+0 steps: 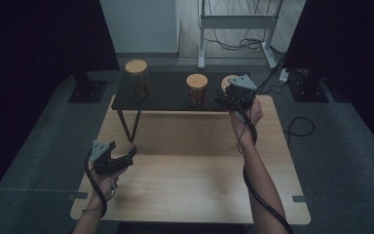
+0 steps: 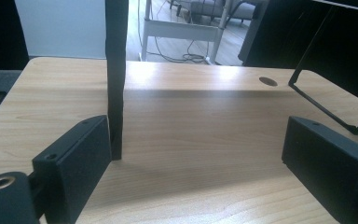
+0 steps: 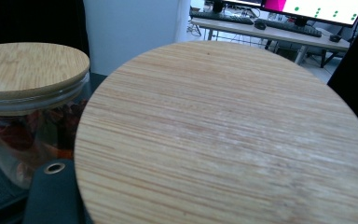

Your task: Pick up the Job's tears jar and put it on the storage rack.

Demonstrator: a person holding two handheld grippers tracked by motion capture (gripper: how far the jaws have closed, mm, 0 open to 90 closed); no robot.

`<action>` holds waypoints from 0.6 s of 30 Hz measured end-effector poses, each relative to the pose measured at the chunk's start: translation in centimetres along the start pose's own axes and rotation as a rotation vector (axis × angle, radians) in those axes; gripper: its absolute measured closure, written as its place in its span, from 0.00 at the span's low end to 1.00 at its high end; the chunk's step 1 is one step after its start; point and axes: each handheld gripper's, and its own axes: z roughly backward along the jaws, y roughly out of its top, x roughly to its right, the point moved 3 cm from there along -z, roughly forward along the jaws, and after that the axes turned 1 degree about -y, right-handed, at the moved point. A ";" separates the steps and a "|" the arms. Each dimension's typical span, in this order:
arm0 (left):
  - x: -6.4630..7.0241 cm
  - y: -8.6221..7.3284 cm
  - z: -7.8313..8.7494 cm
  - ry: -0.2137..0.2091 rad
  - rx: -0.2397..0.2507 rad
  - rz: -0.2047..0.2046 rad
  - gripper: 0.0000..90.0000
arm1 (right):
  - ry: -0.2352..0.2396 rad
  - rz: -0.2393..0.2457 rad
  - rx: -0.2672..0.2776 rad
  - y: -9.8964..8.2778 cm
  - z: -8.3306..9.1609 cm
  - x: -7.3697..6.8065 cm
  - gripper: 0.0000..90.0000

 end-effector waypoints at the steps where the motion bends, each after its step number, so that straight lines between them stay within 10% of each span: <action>1: 0.0 0.0 0.0 0.000 0.000 0.000 0.09 | 0.000 -0.001 -0.002 0.0 -0.1 0.0 0.28; 18: -0.1 -0.1 -0.3 0.005 -0.011 -0.001 0.09 | -0.010 -0.024 -0.018 -0.8 -1.6 0.5 0.28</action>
